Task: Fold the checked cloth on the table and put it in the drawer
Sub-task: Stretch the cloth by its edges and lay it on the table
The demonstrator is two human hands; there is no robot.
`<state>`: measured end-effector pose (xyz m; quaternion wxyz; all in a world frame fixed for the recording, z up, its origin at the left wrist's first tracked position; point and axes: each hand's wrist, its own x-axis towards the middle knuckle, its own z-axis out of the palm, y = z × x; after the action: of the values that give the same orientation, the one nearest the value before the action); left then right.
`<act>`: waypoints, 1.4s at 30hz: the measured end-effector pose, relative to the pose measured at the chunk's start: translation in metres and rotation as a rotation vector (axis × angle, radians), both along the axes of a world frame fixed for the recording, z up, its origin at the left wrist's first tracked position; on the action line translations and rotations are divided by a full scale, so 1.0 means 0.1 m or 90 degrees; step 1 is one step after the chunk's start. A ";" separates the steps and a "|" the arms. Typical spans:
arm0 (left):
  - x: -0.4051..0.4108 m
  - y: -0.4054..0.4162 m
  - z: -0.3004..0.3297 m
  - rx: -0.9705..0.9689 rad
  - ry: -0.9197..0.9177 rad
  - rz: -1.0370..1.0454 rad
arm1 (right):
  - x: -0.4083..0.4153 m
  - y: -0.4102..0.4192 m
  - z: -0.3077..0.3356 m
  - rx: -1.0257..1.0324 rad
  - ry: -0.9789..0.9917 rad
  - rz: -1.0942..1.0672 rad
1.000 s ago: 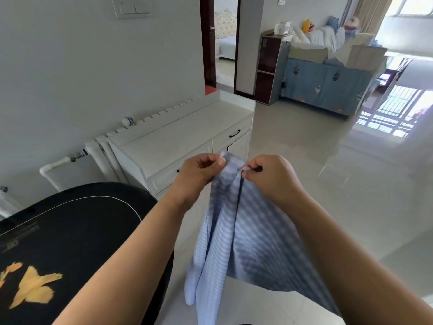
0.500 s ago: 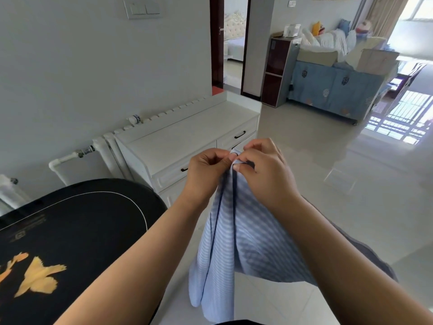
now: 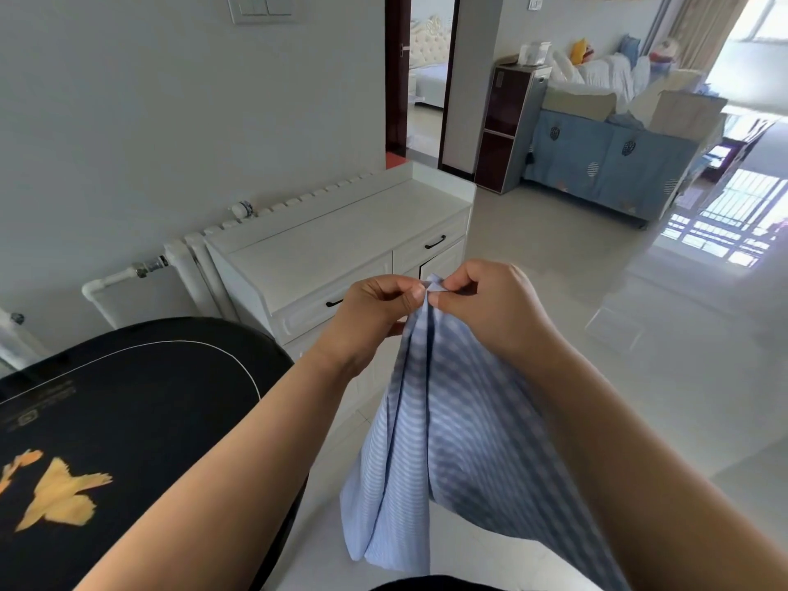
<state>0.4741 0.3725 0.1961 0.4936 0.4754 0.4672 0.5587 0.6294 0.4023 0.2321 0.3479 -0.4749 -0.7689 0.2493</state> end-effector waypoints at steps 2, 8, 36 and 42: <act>0.00 0.00 -0.01 0.012 0.017 -0.002 | 0.01 0.02 0.00 -0.005 0.003 -0.002; 0.05 -0.03 0.00 0.097 0.141 0.042 | 0.02 0.06 0.01 -0.023 -0.006 -0.021; -0.51 0.78 0.36 -0.070 -0.030 0.405 | 0.25 0.08 -0.52 0.032 -0.315 0.056; -0.65 0.98 0.44 -0.103 -0.053 0.450 | 0.62 0.08 -0.79 -0.050 -0.439 0.079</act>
<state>0.4090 0.4706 0.2403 0.3243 0.2210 0.6250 0.6748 0.6910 0.4103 0.1536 0.0338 -0.4965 -0.8584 0.1242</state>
